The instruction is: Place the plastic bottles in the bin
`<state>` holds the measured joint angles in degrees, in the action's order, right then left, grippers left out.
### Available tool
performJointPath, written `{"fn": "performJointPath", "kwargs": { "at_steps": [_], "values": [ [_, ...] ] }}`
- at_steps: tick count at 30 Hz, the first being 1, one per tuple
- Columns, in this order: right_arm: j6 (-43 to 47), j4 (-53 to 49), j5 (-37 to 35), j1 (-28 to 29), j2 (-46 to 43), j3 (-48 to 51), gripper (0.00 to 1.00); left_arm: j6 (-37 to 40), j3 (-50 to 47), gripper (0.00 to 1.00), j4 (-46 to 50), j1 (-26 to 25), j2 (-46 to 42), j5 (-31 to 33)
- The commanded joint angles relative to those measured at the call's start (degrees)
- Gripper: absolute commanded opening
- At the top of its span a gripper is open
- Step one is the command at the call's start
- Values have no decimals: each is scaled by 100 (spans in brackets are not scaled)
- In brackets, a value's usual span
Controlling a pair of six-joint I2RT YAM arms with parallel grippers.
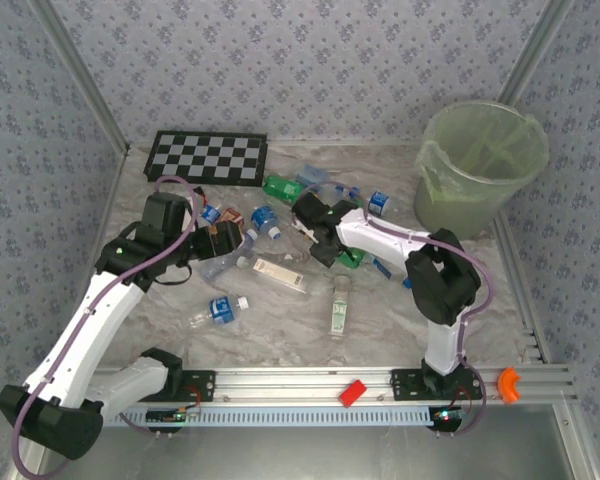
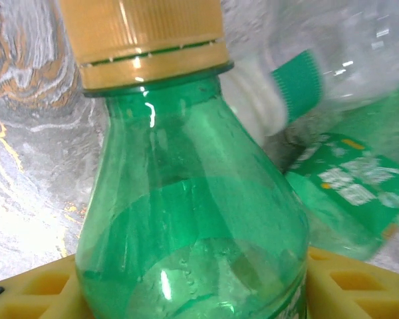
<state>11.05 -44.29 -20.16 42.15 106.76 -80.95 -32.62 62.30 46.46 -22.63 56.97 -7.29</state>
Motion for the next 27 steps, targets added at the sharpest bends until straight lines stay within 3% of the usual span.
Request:
{"fn": "performJointPath", "kwargs": {
  "at_steps": [1, 14, 27],
  "values": [
    [-10, -244, -238, 29, -442, -269, 59, 36, 225, 100, -82, -48, 42, 28],
    [-796, -1058, -103, -469, -1460, -1117, 59, 149, 480, 100, -433, -53, 383, -262],
    [-1606, -1415, 481, -2162, -2209, -2032, 57, 387, 1068, 100, -909, -593, 732, -1079]
  ]
}}
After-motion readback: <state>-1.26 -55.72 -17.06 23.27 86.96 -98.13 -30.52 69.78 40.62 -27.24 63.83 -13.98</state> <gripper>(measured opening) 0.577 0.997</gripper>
